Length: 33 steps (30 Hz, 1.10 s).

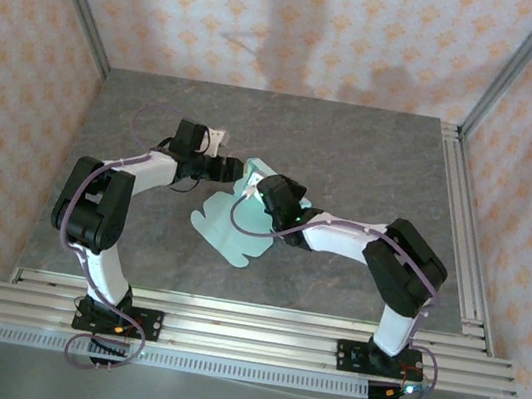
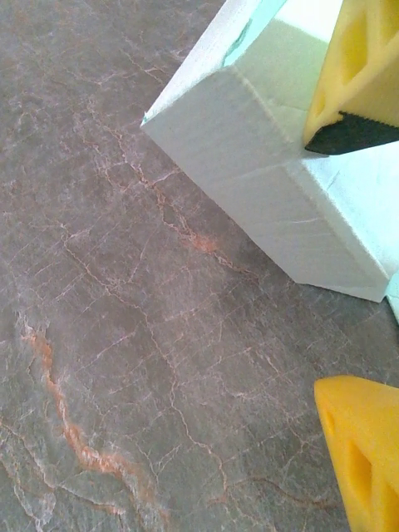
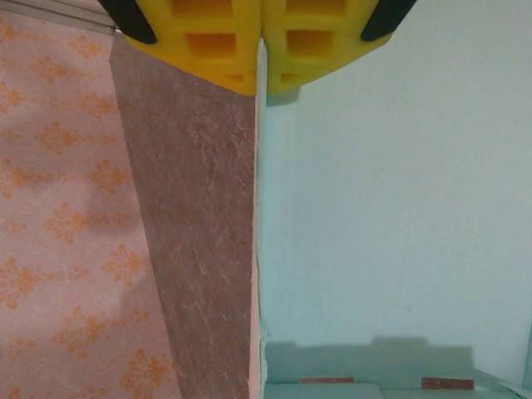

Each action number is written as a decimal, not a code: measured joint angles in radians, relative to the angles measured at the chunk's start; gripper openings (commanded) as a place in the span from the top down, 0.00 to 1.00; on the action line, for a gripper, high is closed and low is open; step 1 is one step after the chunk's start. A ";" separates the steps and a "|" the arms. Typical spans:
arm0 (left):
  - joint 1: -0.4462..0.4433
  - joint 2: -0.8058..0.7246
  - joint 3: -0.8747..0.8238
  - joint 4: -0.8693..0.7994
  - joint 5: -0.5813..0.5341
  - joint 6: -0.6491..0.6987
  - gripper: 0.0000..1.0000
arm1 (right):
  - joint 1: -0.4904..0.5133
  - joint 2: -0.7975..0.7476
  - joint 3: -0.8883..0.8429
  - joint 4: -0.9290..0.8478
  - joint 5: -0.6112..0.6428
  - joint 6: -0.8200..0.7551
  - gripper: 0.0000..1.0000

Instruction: Fold the paper box

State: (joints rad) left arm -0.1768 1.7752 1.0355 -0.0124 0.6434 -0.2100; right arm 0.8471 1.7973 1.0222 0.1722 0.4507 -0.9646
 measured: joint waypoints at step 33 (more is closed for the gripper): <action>0.015 -0.039 -0.042 -0.002 0.027 0.018 0.34 | -0.026 -0.015 0.109 -0.211 -0.106 0.132 1.00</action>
State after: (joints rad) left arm -0.1616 1.7359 0.9932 -0.0147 0.6708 -0.1917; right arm 0.8215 1.7824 1.1313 -0.0387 0.3450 -0.8326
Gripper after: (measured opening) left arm 0.665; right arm 0.051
